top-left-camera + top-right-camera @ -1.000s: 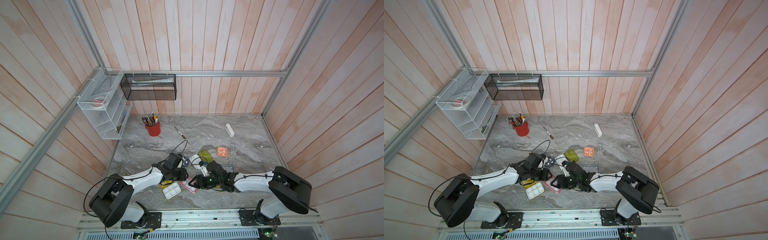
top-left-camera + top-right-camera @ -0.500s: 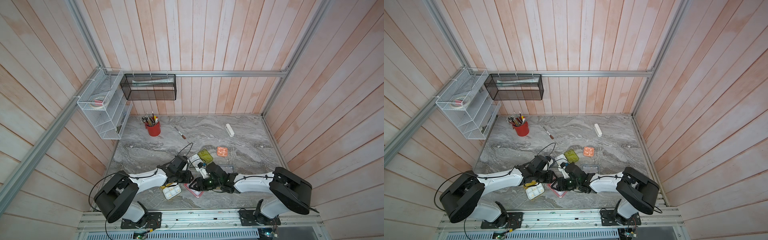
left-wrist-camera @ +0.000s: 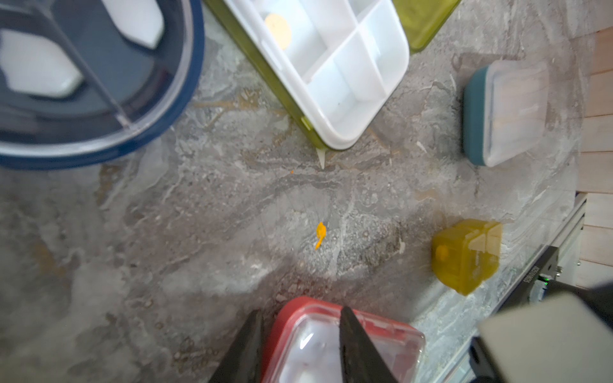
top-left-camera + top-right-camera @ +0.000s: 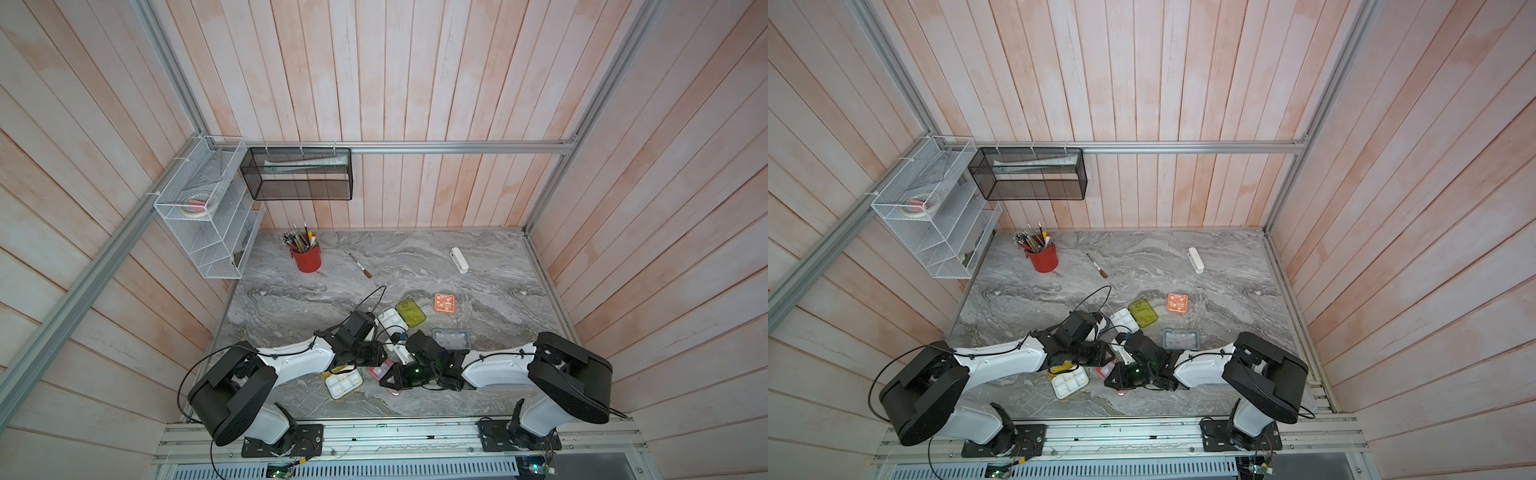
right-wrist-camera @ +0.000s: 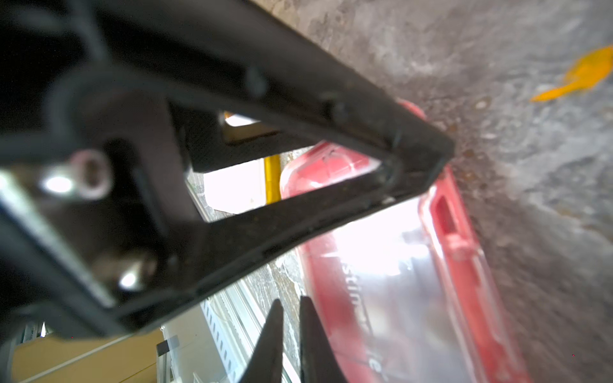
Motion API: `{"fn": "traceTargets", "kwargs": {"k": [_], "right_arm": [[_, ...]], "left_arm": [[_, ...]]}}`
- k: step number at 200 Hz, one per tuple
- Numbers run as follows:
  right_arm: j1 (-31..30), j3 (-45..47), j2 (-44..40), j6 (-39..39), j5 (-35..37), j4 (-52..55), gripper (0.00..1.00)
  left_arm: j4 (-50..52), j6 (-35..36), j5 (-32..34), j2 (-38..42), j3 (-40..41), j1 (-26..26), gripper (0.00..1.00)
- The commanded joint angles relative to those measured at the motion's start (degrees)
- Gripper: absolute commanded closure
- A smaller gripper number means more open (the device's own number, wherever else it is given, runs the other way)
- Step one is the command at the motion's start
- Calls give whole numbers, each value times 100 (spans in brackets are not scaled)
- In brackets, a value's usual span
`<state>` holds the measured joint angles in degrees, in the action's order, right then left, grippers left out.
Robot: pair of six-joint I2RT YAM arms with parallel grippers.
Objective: Close pillboxes
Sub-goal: Move the pillbox to the center of the board, then close the lid on the pillbox.
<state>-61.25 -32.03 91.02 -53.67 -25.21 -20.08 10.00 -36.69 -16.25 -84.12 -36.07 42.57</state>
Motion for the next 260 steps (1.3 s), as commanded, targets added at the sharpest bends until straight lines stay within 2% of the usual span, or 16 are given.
{"fn": "traceTargets", "kwargs": {"k": [1, 73, 154, 184, 234, 260], "right_arm": [[-10, 57, 182, 32, 367, 382, 89], [21, 226, 140, -46, 657, 451, 92], [144, 519, 353, -103, 411, -155, 93], [148, 449, -5, 85, 484, 25, 91], [130, 343, -1088, 437, 646, 559, 87], [-87, 174, -1147, 546, 517, 816, 85]], "left_arm": [[126, -5, -66, 1, -1, 49, 61], [118, -5, -76, 17, 26, 43, 62], [205, 21, -51, 25, 6, 50, 64], [263, 21, -19, 39, -66, 44, 64], [375, 73, 51, 27, -178, 42, 58], [380, 83, 52, -19, -224, 41, 56]]}}
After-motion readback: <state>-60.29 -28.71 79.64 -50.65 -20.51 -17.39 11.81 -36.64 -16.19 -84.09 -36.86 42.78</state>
